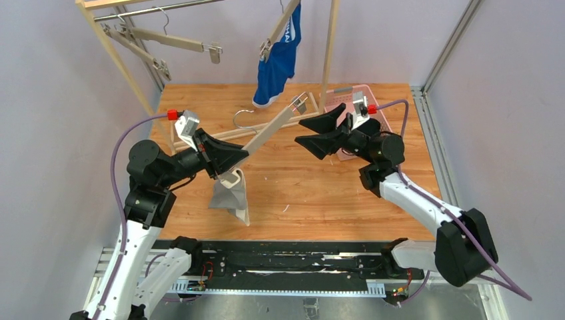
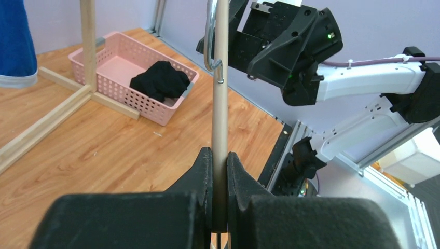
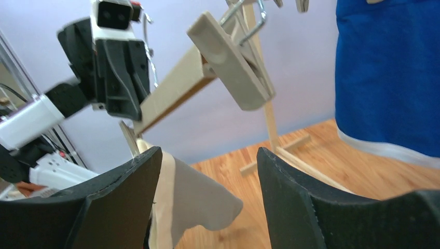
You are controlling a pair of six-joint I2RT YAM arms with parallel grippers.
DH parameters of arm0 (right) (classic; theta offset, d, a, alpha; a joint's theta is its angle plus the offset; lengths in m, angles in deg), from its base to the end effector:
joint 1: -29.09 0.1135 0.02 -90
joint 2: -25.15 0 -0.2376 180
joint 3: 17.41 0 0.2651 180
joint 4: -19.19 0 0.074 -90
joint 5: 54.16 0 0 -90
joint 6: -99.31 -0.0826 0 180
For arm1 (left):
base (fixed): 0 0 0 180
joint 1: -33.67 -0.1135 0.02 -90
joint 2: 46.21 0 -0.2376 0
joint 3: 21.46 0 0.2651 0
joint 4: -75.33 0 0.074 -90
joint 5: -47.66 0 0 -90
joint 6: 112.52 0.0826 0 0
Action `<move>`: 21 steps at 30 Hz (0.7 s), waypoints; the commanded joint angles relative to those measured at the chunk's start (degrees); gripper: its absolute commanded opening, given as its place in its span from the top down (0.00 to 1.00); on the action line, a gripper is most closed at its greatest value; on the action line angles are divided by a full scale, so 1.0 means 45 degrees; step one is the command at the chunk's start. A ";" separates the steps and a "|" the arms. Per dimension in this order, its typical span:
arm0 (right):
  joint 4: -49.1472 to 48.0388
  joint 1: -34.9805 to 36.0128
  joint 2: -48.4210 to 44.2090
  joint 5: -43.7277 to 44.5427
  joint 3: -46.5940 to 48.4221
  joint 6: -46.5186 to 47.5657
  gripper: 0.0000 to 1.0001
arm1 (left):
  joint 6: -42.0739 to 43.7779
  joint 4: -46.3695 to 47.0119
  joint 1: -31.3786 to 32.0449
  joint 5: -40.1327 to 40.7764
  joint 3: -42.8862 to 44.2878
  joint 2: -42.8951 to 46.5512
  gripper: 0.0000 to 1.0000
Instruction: Remove the underwear clipped to the hanger
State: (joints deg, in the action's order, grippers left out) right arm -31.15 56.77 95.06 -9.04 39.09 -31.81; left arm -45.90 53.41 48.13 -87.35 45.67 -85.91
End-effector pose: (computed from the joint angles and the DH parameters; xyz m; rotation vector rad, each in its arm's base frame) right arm 0.2405 0.1920 0.3548 -0.6782 1.0494 1.4174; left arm 0.1832 -0.1076 0.4001 0.5512 1.5093 -1.0949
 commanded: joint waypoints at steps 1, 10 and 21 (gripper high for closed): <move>-0.4500 0.0522 0.1256 0.0964 0.0530 -0.2658 0.31 | -0.0725 0.1898 0.0495 0.1158 -0.0212 -0.0190 1.00; -0.5310 0.1299 0.2943 0.1214 0.1882 -0.3245 0.30 | -0.0193 0.2208 0.1998 0.2378 -0.0285 -0.0806 1.00; -0.5307 0.1540 0.3519 0.1146 0.2611 -0.3499 0.35 | -0.0294 0.2948 0.2725 0.3009 -0.0419 -0.1258 1.00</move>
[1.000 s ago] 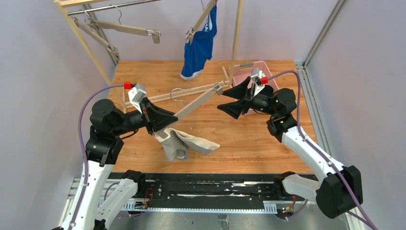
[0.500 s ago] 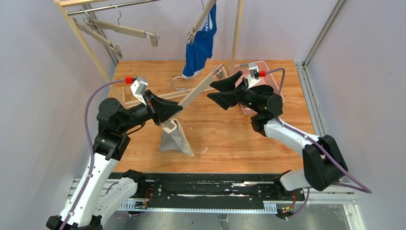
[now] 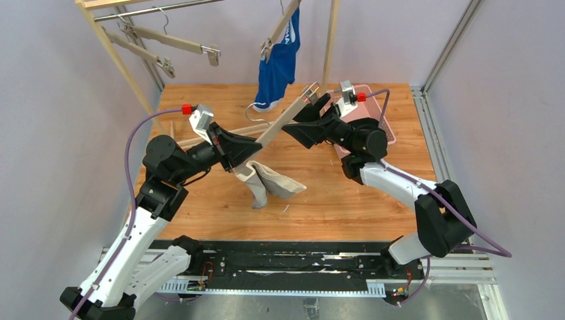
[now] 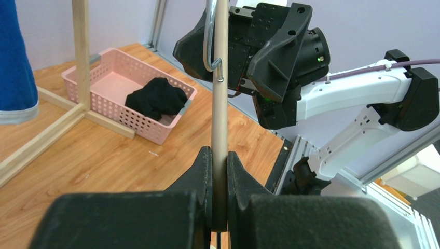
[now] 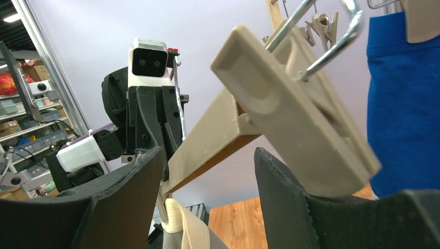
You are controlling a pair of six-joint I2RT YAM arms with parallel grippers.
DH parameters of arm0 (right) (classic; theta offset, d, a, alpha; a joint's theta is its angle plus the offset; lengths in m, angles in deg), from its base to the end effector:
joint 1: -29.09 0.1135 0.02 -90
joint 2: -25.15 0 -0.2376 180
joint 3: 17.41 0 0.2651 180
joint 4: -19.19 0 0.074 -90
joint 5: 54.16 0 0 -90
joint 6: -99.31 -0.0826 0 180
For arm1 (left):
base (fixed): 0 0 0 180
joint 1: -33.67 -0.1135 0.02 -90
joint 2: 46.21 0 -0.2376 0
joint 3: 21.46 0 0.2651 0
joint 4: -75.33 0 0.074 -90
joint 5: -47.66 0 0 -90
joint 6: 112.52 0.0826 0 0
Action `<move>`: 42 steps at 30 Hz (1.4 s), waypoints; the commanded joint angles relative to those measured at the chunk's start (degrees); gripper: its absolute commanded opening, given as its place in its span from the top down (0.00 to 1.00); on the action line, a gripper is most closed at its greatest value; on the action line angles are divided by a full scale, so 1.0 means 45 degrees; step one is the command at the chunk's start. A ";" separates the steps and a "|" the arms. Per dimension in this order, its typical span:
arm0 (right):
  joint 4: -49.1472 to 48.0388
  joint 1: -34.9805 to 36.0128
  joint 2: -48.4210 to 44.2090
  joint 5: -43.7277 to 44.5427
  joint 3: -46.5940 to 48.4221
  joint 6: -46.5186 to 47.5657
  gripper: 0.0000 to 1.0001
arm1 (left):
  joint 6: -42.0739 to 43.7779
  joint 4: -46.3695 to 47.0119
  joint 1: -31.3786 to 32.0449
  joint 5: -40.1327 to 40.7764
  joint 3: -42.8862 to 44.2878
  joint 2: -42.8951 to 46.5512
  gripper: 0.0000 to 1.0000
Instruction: Remove the underwear clipped to the hanger
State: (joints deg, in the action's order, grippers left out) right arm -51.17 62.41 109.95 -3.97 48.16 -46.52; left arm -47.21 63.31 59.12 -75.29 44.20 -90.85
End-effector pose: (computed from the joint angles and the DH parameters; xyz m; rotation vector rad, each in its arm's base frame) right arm 0.2509 0.2282 0.3698 -0.6003 0.8739 1.6626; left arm 0.1974 -0.1437 0.3980 0.5132 1.4509 -1.1110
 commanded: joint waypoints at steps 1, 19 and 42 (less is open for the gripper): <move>-0.0875 0.0312 0.0250 0.0029 0.0659 -0.0229 0.35 | -0.0002 0.0759 0.0340 0.0371 -0.0115 -0.0192 1.00; -0.0866 0.0505 0.0786 -0.0287 0.1614 -0.0558 1.00 | -0.0497 0.1473 0.0926 0.1086 -0.0655 -0.0337 1.00; 0.0403 0.0505 -0.0777 -0.0323 0.1085 0.0662 0.99 | 0.0737 -0.1239 0.0923 0.1809 -0.1275 0.1537 0.40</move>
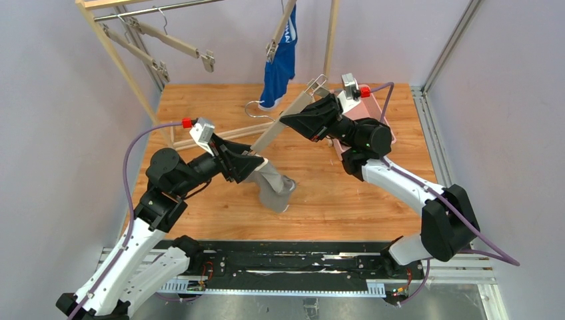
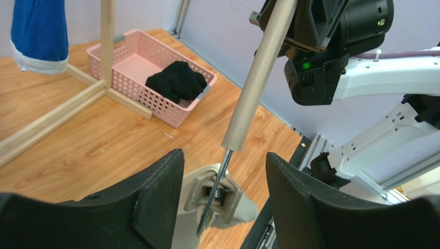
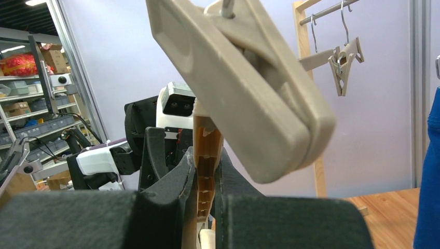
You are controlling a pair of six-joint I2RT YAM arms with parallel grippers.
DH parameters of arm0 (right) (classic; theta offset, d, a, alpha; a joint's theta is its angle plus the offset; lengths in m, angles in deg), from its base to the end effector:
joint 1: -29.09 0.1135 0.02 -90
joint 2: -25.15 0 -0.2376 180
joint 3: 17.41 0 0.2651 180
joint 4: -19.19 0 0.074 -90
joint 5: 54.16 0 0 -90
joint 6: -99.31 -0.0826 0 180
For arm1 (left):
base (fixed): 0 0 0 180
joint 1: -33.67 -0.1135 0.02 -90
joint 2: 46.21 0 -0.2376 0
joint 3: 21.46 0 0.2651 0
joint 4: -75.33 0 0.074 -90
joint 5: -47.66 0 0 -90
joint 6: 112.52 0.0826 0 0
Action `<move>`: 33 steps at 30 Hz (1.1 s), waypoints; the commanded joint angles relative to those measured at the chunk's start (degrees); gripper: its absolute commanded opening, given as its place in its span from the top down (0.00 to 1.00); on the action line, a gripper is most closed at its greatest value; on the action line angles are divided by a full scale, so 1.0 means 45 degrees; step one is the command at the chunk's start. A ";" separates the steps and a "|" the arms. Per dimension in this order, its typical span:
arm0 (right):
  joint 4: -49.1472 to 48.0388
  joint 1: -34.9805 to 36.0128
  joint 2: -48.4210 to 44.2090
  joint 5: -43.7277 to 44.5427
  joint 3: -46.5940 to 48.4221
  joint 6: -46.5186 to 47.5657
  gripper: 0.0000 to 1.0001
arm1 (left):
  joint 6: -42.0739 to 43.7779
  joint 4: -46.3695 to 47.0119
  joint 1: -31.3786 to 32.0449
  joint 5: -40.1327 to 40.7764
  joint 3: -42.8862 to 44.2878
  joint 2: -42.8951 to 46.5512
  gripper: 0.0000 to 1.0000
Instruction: Remove the underwear clipped to the hanger
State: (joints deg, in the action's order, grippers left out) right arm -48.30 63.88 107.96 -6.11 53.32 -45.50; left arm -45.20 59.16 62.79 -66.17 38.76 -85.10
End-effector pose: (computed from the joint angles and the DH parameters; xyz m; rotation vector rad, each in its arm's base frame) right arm 0.2365 0.2316 0.4052 -0.6803 0.7852 1.6604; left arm 0.1855 -0.1415 0.3725 0.4407 1.5147 -1.0265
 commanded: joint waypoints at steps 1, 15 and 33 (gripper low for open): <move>-0.0281 0.0180 -0.0332 0.0162 -0.0074 0.0433 0.99 | 0.0300 -0.0354 0.0110 -0.0285 -0.0091 0.0281 0.44; -0.0026 0.0170 -0.0517 0.0032 -0.0329 0.0461 0.99 | -0.0079 0.0105 0.0110 0.0340 0.0302 0.0092 0.28; -0.0024 0.0174 -0.0568 -0.0216 -0.0348 0.0267 1.00 | 0.0135 0.1720 0.0110 -0.0705 0.0712 -0.0853 0.59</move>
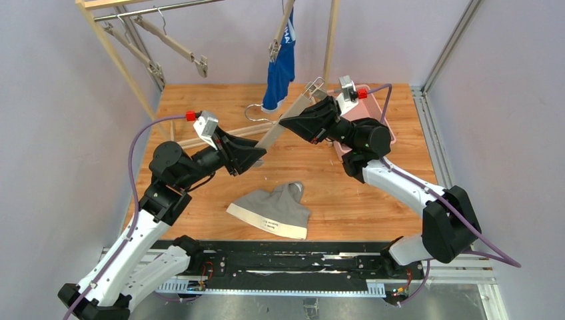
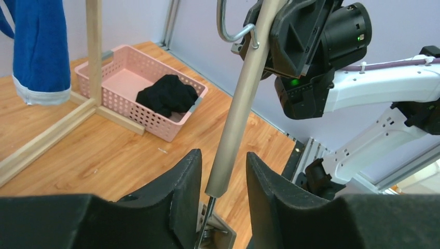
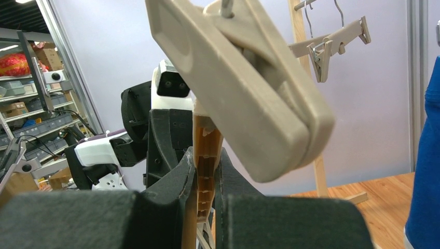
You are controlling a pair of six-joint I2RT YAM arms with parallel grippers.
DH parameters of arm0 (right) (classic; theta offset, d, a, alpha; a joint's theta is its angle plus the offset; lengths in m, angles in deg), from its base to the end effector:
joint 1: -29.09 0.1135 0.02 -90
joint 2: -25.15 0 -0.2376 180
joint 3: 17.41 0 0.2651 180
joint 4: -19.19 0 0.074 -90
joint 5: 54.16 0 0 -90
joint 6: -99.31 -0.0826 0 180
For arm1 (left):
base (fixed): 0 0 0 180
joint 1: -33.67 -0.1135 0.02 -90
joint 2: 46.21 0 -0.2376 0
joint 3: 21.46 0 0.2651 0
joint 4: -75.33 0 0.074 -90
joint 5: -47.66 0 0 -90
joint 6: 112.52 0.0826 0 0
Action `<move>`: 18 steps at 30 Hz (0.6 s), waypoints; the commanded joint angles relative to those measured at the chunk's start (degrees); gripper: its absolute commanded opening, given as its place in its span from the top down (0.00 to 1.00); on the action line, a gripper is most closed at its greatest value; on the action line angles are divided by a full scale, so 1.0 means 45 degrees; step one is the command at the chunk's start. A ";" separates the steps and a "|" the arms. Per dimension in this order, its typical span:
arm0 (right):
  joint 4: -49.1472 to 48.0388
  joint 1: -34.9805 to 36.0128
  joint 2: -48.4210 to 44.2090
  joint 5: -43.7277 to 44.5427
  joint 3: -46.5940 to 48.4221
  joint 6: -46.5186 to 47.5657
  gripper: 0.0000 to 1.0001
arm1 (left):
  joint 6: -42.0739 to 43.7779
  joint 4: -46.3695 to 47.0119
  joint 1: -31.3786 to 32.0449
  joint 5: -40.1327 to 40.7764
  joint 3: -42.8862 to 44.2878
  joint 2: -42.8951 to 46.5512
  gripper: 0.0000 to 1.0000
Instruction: Remove the underwear clipped to the hanger
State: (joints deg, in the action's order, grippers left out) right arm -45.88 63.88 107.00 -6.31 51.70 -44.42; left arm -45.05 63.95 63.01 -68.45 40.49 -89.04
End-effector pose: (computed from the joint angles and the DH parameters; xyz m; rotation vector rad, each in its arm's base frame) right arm 0.2374 0.2324 0.3973 -0.6769 0.8354 1.6547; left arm 0.1941 -0.1508 0.3818 0.4830 1.4625 -1.0559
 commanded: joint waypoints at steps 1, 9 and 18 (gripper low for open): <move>-0.0566 0.0170 -0.0348 -0.0173 -0.0017 0.0027 1.00 | 0.0120 0.0658 0.0061 -0.0239 0.0350 -0.0003 0.60; -0.0778 0.0179 -0.0230 -0.0069 -0.0027 -0.0125 0.99 | -0.0239 0.0750 0.0061 -0.1158 0.0431 -0.0460 0.75; -0.1130 0.0219 -0.0062 -0.0007 0.0010 -0.0440 1.00 | -0.0208 0.1000 0.0100 -0.1408 0.0163 -0.0295 0.76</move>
State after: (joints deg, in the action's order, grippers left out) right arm -47.06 63.88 107.11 -6.59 51.61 -45.78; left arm -45.92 65.72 63.01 -72.79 40.81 -90.87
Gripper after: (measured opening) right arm 0.092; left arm 0.245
